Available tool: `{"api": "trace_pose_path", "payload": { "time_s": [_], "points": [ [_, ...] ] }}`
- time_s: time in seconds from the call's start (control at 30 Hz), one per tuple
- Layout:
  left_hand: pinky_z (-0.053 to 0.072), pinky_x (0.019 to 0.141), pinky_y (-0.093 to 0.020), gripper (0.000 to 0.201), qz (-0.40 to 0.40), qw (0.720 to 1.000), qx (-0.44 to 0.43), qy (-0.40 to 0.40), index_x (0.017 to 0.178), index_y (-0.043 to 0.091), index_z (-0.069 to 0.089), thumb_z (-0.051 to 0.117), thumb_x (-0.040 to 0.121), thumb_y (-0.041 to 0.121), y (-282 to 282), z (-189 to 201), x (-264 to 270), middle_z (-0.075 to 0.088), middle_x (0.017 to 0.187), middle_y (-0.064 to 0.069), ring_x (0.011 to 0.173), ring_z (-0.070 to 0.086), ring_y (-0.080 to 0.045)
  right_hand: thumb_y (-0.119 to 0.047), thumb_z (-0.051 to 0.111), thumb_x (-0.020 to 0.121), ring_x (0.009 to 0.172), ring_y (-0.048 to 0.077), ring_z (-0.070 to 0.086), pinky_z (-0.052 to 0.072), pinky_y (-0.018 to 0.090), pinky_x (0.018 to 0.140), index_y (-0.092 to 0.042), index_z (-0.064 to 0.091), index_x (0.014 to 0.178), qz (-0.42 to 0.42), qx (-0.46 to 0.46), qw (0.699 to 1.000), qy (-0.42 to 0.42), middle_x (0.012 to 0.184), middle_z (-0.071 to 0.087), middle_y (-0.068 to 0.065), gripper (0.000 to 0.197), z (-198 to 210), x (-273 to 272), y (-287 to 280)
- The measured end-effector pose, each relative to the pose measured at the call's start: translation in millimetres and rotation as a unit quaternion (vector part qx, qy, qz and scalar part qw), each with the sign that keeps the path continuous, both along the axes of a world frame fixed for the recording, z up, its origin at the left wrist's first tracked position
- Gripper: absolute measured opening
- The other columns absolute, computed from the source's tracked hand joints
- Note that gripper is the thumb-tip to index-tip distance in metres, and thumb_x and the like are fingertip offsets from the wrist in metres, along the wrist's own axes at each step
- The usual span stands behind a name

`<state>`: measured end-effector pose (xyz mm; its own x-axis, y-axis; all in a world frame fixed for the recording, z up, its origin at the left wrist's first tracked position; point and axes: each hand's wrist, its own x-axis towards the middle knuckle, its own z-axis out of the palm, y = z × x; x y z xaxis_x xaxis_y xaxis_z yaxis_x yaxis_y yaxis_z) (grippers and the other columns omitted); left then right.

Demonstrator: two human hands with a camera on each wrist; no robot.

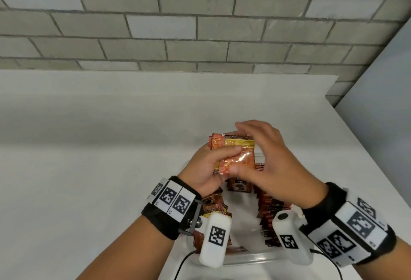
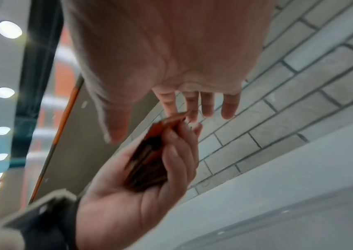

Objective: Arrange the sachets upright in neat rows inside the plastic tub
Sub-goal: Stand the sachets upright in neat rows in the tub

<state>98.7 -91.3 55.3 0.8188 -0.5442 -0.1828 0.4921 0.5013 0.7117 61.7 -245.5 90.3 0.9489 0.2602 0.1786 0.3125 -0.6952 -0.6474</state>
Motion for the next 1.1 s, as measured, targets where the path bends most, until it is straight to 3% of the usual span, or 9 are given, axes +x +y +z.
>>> {"api": "trace_pose_path", "payload": {
  "time_s": [0.07, 0.23, 0.33, 0.4, 0.53, 0.7, 0.87, 0.97, 1.1],
  "points": [
    [0.057, 0.072, -0.034, 0.039, -0.011, 1.0, -0.003, 0.005, 0.119, 0.007, 0.062, 0.06, 0.08, 0.006, 5, 0, 2, 0.07, 0.101, -0.013, 0.089, 0.069, -0.024, -0.061, 0.06, 0.079, 0.112, -0.002, 0.042, 0.035, 0.011, 0.091, -0.039, 0.036, 0.138, -0.053, 0.042, 0.998, 0.01, 0.123, 0.043, -0.016, 0.067, 2, 1, -7],
    [0.057, 0.071, -0.033, 0.033, -0.024, 0.999, 0.022, 0.024, 0.116, 0.009, 0.063, 0.064, 0.086, 0.023, 3, -1, -1, 0.07, 0.103, -0.012, 0.088, 0.069, -0.022, -0.019, 0.069, 0.084, 0.081, 0.01, 0.062, 0.053, 0.027, 0.076, -0.035, 0.055, 0.117, -0.065, 0.142, 0.983, 0.102, 0.091, 0.061, -0.004, 0.039, 2, 9, -14],
    [0.056, 0.066, -0.032, 0.045, -0.009, 0.999, 0.027, 0.046, 0.11, 0.009, 0.061, 0.059, 0.081, 0.042, 1, -4, 0, 0.068, 0.09, -0.01, 0.074, 0.065, -0.02, -0.012, 0.07, 0.083, 0.078, 0.009, 0.061, 0.049, 0.023, 0.072, -0.029, 0.062, 0.086, -0.105, 0.176, 0.979, 0.004, 0.083, 0.066, -0.008, 0.018, 6, 8, -14],
    [0.055, 0.067, -0.034, 0.048, 0.015, 0.998, 0.012, 0.062, 0.107, 0.01, 0.062, 0.067, 0.075, 0.046, 2, -6, 2, 0.065, 0.085, -0.01, 0.069, 0.063, -0.021, -0.007, 0.072, 0.081, 0.078, 0.008, 0.06, 0.046, 0.017, 0.07, -0.022, 0.064, 0.079, -0.095, 0.144, 0.983, -0.067, 0.082, 0.063, -0.008, 0.017, 6, 6, -12],
    [0.057, 0.066, -0.034, 0.019, 0.023, 0.998, -0.022, 0.058, 0.099, 0.005, 0.065, 0.065, 0.081, 0.012, 5, -6, 5, 0.069, 0.088, -0.013, 0.075, 0.068, -0.023, -0.013, 0.079, 0.074, 0.084, 0.005, 0.051, 0.037, 0.009, 0.076, -0.022, 0.074, 0.086, -0.018, 0.014, 0.997, -0.077, 0.087, 0.054, -0.008, 0.015, -11, 1, -7],
    [0.057, 0.068, -0.032, 0.04, 0.032, 0.999, -0.003, 0.013, 0.117, 0.009, 0.062, 0.053, 0.079, -0.002, 10, -6, 7, 0.071, 0.1, -0.014, 0.084, 0.07, -0.024, -0.045, 0.064, 0.079, 0.091, 0.003, 0.052, 0.039, 0.011, 0.076, -0.028, 0.072, 0.101, -0.016, 0.019, 0.999, -0.033, 0.093, 0.053, -0.009, 0.028, -6, -1, -9],
    [0.056, 0.075, -0.037, 0.042, 0.01, 0.996, 0.077, -0.052, 0.113, 0.019, 0.064, 0.058, 0.082, -0.009, 8, -5, 4, 0.072, 0.098, -0.009, 0.085, 0.069, -0.024, -0.028, 0.064, 0.088, 0.093, -0.002, 0.053, 0.04, 0.006, 0.076, -0.03, 0.054, 0.129, -0.052, -0.021, 0.998, 0.002, 0.11, 0.053, -0.015, 0.042, 1, 13, -8],
    [0.056, 0.076, -0.037, 0.039, 0.011, 0.992, 0.109, -0.066, 0.114, 0.019, 0.063, 0.064, 0.081, 0.0, 5, -3, 2, 0.072, 0.097, -0.007, 0.086, 0.069, -0.023, -0.022, 0.067, 0.086, 0.079, 0.002, 0.059, 0.044, 0.01, 0.068, -0.037, 0.051, 0.122, -0.051, -0.015, 0.996, 0.073, 0.091, 0.059, -0.014, 0.041, 8, 19, -9],
    [0.052, 0.076, -0.035, 0.036, 0.084, 0.987, 0.132, -0.022, 0.114, 0.015, 0.06, 0.067, 0.079, 0.022, 10, -4, 8, 0.066, 0.092, -0.007, 0.082, 0.065, -0.021, -0.02, 0.068, 0.086, 0.066, 0.003, 0.054, 0.041, 0.012, 0.061, -0.035, 0.058, 0.093, -0.017, -0.057, 0.988, 0.143, 0.084, 0.061, -0.009, 0.02, 16, 21, -19]
  ]
}}
